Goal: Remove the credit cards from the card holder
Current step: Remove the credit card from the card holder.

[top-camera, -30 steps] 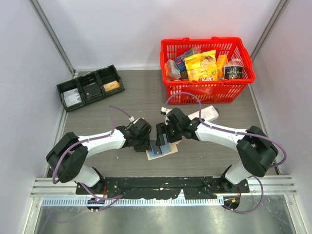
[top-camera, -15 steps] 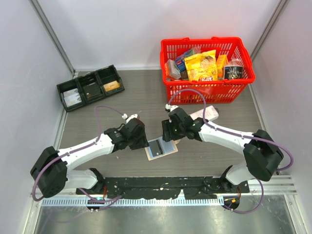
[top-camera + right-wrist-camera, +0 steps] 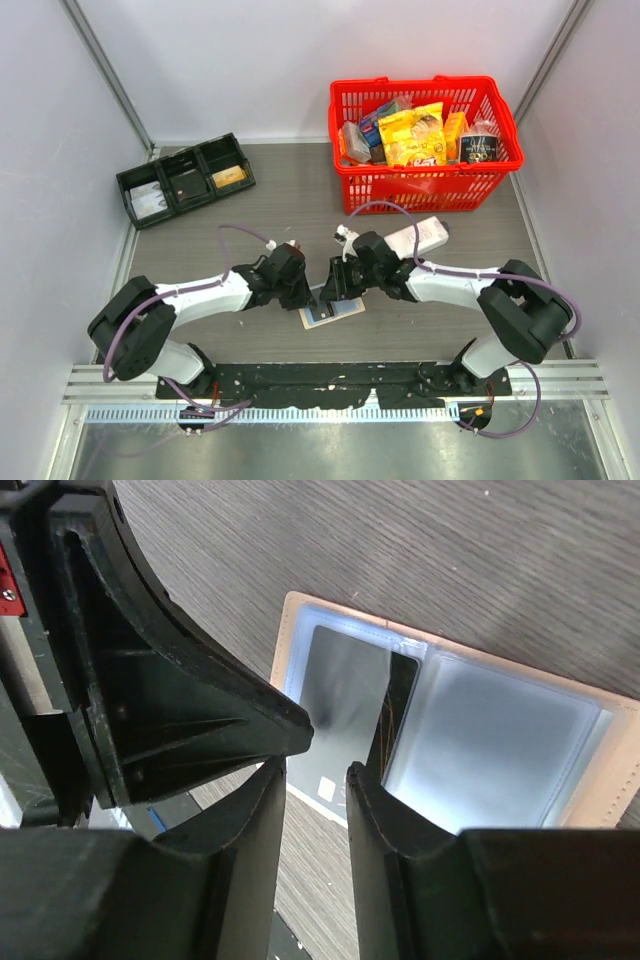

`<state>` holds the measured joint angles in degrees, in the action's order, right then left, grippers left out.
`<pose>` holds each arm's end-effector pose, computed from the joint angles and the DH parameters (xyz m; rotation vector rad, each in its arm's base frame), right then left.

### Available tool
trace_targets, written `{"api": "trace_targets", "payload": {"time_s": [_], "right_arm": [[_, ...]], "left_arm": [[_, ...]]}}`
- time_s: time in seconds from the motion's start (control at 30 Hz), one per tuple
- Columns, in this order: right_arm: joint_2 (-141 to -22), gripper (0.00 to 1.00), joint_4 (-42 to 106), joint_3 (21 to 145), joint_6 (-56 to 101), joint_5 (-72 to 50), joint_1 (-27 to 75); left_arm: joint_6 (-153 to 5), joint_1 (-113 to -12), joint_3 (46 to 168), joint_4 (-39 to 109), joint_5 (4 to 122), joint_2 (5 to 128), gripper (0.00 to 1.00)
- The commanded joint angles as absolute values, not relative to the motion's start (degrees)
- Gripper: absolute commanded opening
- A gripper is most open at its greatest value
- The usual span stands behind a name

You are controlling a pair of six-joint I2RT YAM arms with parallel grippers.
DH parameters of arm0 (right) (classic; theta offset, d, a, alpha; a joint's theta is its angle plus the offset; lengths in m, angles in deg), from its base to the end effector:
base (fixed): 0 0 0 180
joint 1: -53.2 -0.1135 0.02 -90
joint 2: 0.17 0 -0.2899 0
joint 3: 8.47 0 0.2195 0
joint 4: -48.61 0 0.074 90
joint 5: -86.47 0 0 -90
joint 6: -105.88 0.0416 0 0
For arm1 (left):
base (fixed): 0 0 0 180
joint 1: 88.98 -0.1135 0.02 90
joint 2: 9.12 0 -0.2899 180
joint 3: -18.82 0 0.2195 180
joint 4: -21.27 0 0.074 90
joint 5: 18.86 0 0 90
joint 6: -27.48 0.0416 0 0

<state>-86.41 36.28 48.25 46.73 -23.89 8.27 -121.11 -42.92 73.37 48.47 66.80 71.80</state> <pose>0.1853 0.2053 0.2192 -0.5031 2.4451 1.0354 0.1639 -0.1746 0.2094 -0.2620 2.6958 -0.7681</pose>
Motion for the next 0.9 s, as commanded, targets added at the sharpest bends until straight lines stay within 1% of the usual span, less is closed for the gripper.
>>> {"api": "trace_targets", "payload": {"time_s": [0.0,0.1,0.27,0.4,0.63,0.87], "right_arm": [[-88.3,0.34,48.5,44.1,52.0,-29.5,11.0],[-89.9,0.34,51.7,41.4,52.6,-30.6,13.1],[-92.8,0.33,56.6,37.5,54.6,-34.9,16.3],[-93.0,0.32,56.9,37.3,54.6,-34.8,16.5],[-88.2,0.31,54.4,39.3,52.7,-34.2,16.5],[-89.6,0.31,60.2,40.0,53.9,-38.2,16.3]], "left_arm": [[-122.6,-43.3,72.1,44.8,64.6,73.6,0.03],[-122.9,-43.4,71.0,45.7,65.2,73.6,0.0],[-123.0,-44.0,69.4,47.7,66.2,72.1,0.0],[-123.3,-44.2,68.1,48.9,67.4,70.1,0.0],[-123.3,-44.8,67.1,48.7,67.1,69.6,0.0],[-123.2,-44.8,67.4,48.6,66.3,70.9,0.0]]}}
